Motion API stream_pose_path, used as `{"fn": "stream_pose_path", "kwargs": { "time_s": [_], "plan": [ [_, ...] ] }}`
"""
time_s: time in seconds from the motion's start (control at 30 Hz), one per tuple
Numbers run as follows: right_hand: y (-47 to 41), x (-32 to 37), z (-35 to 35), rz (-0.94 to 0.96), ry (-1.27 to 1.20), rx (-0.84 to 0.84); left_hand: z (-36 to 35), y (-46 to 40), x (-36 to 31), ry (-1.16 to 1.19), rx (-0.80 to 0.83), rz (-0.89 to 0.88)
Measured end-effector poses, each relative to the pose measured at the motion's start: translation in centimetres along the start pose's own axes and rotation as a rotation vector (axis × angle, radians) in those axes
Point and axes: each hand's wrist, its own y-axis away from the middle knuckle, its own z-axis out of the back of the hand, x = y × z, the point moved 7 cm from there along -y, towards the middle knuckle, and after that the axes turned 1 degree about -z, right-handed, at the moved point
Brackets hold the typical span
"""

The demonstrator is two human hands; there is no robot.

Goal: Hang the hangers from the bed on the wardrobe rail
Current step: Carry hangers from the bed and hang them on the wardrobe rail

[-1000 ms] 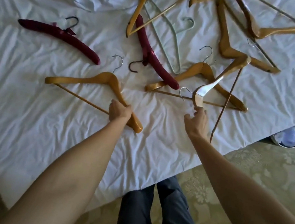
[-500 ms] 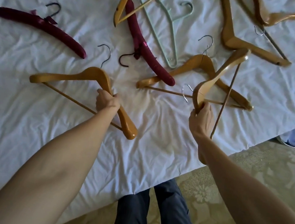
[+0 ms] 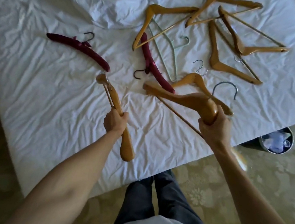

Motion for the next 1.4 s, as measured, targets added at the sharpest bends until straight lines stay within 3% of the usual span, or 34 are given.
{"fn": "stream_pose_path", "kwargs": {
  "time_s": [0.17, 0.27, 0.37, 0.5, 0.7, 0.83, 0.93, 1.03, 1.1, 1.27, 1.4],
  "plan": [
    [-4.0, 2.0, -2.5, 0.423, 0.23, 0.373, -0.1, 0.5, 1.6, -0.084, 0.096, -0.044],
    [-4.9, 3.0, -7.9, 0.634, 0.322, 0.572, -1.8, 0.6, 1.9, 0.087, 0.221, -0.057],
    [-4.6, 3.8, -13.3, 0.743, 0.332, 0.6, -3.9, 0.9, 1.3, 0.189, 0.308, -0.11],
    [-3.7, 4.3, -19.1, 0.753, 0.325, 0.576, -5.9, 1.1, 1.0, 0.201, 0.326, -0.157],
    [-1.6, 1.5, -21.8, 0.501, 0.232, 0.254, -8.5, 0.9, 3.5, 0.22, 0.351, -0.103],
    [2.1, -3.1, -22.4, -0.049, -0.021, 0.157, -10.7, 1.8, 3.8, 0.221, 0.371, -0.093],
    [6.2, -4.1, -23.8, -0.346, -0.321, 0.279, -11.5, 2.4, 3.1, 0.22, 0.378, -0.1],
    [9.3, -2.6, -26.2, -0.37, -0.57, 0.482, -12.4, 2.0, 3.1, 0.185, 0.394, -0.12],
    [9.7, -2.4, -27.0, -0.366, -0.657, 0.511, -12.7, 1.5, 3.4, 0.163, 0.401, -0.135],
    [8.5, -1.3, -26.2, -0.302, -0.604, 0.472, -11.3, 1.4, 3.3, 0.152, 0.309, -0.175],
    [8.5, 0.1, -22.1, -0.332, -0.494, 0.317, -8.2, 3.3, 1.5, 0.337, 0.264, -0.164]
  ]
}}
